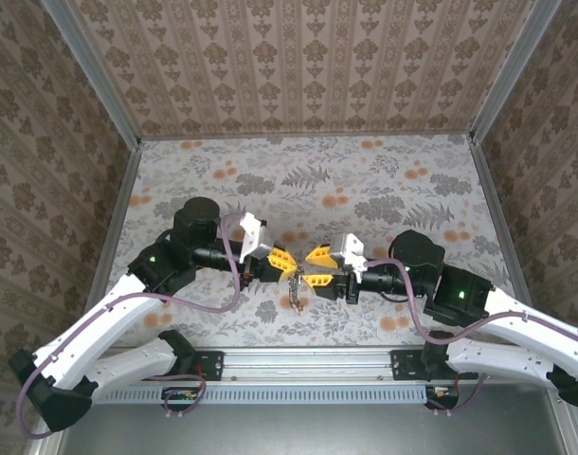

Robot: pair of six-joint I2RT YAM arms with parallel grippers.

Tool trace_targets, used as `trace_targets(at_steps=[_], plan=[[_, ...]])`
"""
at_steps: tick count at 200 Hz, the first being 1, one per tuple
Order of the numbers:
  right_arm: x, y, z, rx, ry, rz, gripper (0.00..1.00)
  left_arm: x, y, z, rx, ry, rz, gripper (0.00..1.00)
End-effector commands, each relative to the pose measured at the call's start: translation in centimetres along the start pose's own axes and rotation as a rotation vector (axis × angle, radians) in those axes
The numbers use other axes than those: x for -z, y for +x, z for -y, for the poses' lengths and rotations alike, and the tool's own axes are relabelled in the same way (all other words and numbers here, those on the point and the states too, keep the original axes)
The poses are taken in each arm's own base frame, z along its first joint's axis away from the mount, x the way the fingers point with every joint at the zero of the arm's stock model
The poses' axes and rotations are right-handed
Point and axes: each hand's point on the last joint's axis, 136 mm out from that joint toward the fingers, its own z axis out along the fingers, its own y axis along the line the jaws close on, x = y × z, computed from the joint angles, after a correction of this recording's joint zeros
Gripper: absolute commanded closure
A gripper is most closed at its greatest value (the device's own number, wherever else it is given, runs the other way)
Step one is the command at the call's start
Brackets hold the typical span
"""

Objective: Put the keys on the keyring

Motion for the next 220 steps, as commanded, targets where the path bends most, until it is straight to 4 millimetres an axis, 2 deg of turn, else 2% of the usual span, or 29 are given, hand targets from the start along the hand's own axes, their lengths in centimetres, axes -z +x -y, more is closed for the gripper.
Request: trace_targets(at_steps=[1,64,115,169,220], plan=[[-0.2,-0.1,0.4,0.004,0.017,0.008,0.63,0.3,-1.2,0.8,-0.033,0.014,0.036,1.00],[-1.7,0.9,0.0,-0.001,-0.023,-0.029,0.67,0.4,-1.5,1.0,-0.041,0.018,0.045,1.00],[-1.5,1.4,0.4,-0.001,0.003,-0.032,0.72,0.6,-1.9,1.3,-0.048,0.020,0.060,1.00],[-1.5,1.2,0.4,0.024,0.005,-0.021,0.91,0.6,-2.4,1.5,-0.051,0.033,0.071,1.00],[-1.7,0.6,0.0,0.039,-0.024,0.004,0.91,0.2,-2.0,1.3,-0.035,0.039,0.057,1.00]])
